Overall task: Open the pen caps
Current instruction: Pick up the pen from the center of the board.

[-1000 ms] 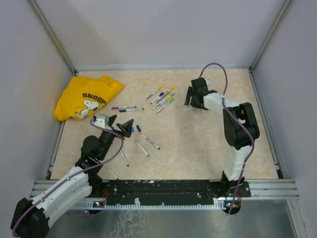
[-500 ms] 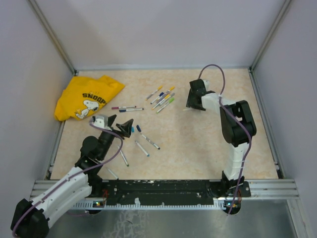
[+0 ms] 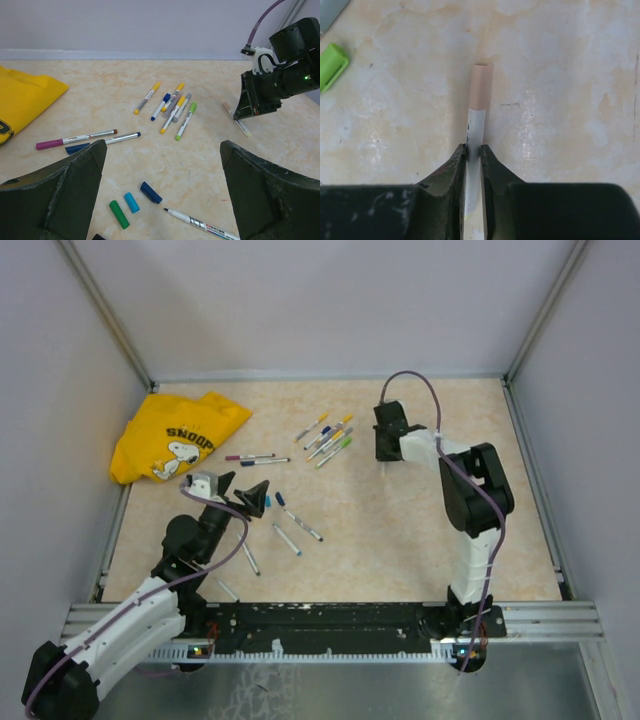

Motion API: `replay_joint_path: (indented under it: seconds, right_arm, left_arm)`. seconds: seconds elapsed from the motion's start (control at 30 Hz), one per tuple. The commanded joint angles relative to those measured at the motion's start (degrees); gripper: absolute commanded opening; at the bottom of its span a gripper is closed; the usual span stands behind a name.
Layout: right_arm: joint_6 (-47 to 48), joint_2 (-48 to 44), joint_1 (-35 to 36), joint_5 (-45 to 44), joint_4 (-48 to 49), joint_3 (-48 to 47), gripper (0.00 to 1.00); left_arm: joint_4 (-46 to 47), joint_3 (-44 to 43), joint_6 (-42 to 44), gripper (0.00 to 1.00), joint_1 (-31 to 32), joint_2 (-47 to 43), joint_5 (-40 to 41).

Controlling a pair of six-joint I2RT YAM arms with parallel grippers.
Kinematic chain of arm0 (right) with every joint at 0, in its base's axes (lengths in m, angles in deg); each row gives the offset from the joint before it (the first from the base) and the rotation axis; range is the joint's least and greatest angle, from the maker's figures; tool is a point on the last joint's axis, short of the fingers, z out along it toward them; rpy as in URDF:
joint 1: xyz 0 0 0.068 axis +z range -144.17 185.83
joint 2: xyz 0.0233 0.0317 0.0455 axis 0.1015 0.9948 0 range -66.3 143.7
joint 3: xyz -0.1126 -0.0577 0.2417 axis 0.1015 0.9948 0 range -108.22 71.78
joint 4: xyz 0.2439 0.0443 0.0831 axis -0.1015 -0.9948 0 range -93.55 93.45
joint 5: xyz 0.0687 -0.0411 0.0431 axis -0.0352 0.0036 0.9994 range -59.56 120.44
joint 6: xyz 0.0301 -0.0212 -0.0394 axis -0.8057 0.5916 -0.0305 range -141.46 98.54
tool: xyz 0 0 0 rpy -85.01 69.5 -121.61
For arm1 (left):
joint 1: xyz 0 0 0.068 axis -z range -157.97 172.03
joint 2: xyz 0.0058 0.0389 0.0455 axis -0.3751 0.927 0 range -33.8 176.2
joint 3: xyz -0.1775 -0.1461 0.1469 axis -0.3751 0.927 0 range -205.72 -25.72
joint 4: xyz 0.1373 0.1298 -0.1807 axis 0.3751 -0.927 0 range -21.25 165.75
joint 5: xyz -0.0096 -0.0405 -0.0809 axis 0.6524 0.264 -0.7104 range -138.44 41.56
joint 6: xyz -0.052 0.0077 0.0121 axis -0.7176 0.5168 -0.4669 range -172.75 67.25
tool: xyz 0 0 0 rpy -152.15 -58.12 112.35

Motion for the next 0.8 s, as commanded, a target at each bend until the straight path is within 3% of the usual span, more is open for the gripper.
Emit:
replay_joint_path:
  seconds: [0.0,0.3,0.77]
  right_arm:
    - [8.6,0.4,1.3,3.6,-0.1,-2.1,0.11]
    - [22.6,-0.3,1.4,11.9,-6.5,-1.9,0.11]
    - [36.5,-3.6,1.4,22.8,-12.7,2.1,0.16]
  left_arm:
    - [2.1,0.5,-0.4,1.00,-0.2,-0.6,0.4]
    - [2.1,0.5,-0.3,1.00,-0.2,-0.6,0.3]
    - [2.3,1.0,-0.3,1.00,-0.2,-1.4,0.5]
